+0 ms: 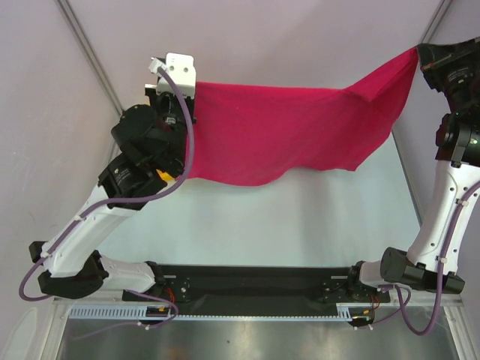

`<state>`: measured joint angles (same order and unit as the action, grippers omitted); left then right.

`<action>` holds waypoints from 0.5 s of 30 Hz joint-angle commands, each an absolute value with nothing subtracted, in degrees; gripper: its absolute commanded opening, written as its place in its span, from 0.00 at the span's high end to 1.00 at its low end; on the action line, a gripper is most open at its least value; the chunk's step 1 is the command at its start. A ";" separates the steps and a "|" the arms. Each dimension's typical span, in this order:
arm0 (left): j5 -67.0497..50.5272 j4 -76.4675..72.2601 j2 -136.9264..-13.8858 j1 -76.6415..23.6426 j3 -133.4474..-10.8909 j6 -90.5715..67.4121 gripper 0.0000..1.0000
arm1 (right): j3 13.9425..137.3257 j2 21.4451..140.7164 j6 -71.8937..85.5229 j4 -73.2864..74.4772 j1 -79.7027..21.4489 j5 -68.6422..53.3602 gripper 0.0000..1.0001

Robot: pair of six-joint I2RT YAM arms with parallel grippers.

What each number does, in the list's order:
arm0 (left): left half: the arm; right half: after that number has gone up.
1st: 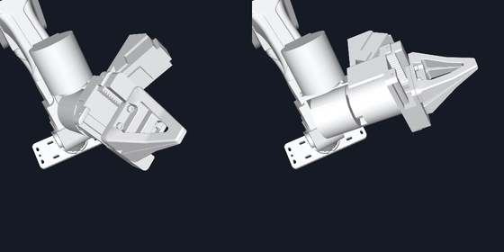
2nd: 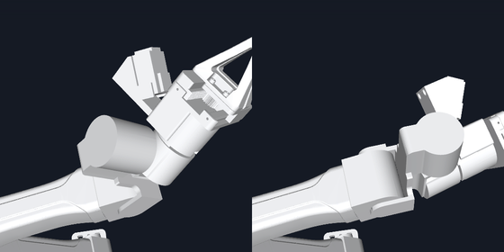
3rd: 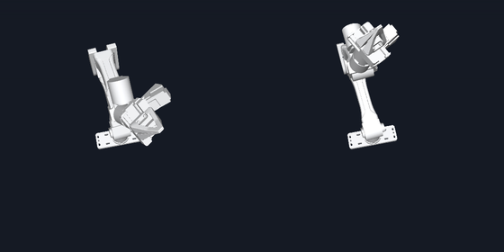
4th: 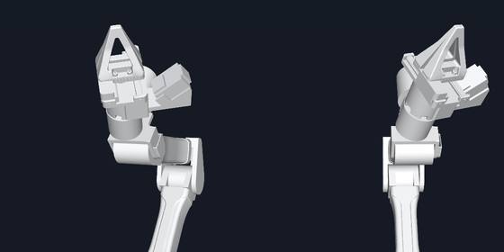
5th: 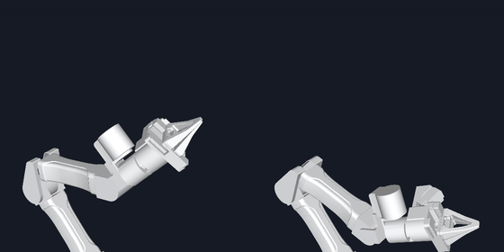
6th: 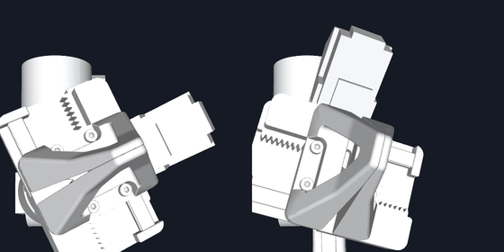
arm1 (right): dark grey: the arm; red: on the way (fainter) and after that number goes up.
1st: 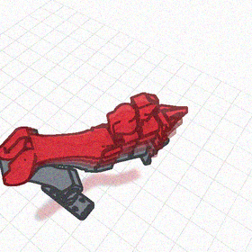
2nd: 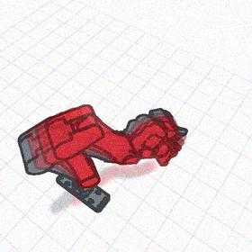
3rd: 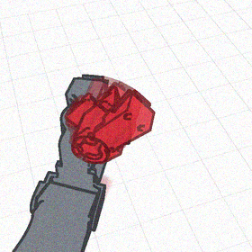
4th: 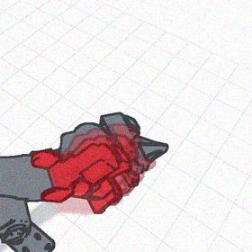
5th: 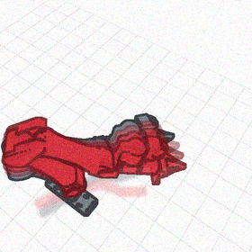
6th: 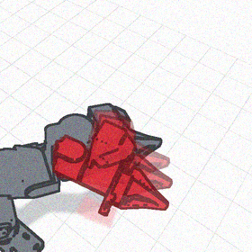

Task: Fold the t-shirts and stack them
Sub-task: Flatten the tshirt out

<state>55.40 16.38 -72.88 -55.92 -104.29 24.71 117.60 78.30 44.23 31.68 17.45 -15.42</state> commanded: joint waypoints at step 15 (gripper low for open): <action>44.57 13.45 -67.87 -53.61 -114.26 21.27 1.00 | 128.23 66.29 34.02 24.87 20.48 -9.24 1.00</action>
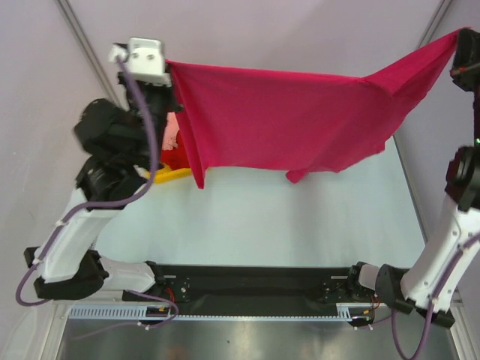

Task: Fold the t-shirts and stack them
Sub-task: Flatten the tshirt out

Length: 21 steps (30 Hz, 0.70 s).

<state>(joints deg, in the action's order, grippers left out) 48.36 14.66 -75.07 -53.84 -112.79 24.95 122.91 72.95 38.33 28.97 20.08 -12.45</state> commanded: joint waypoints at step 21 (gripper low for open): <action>27.41 14.08 -61.24 -53.35 -99.15 15.82 1.00 | 114.02 54.05 34.98 25.23 18.90 -3.26 1.00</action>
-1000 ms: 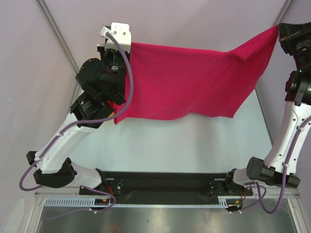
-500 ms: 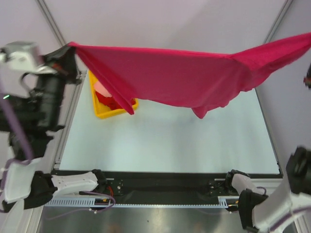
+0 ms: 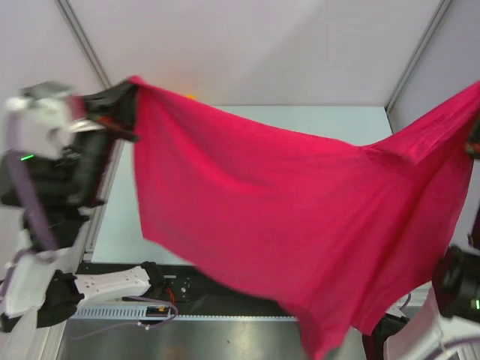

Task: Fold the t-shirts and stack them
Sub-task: Flatten the tshirt out

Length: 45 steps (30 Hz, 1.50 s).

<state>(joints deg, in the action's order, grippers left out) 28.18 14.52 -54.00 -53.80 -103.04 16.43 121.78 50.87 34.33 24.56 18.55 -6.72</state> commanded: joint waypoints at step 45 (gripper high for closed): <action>8.62 4.57 -143.26 -24.35 -132.28 -4.30 1.00 | 94.48 110.66 23.11 6.06 17.49 -2.38 1.00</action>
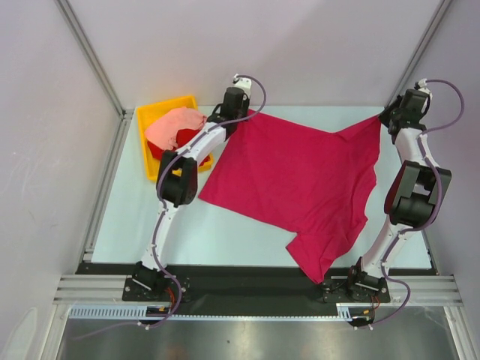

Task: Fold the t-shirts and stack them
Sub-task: Flatten the tshirt out

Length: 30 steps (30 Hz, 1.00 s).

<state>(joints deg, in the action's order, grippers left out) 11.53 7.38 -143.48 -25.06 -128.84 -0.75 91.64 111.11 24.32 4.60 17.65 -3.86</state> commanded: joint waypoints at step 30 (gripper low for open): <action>1.50 15.03 -68.84 -23.12 -107.76 -0.09 1.00 | 119.43 52.57 26.55 32.60 16.26 0.53 1.00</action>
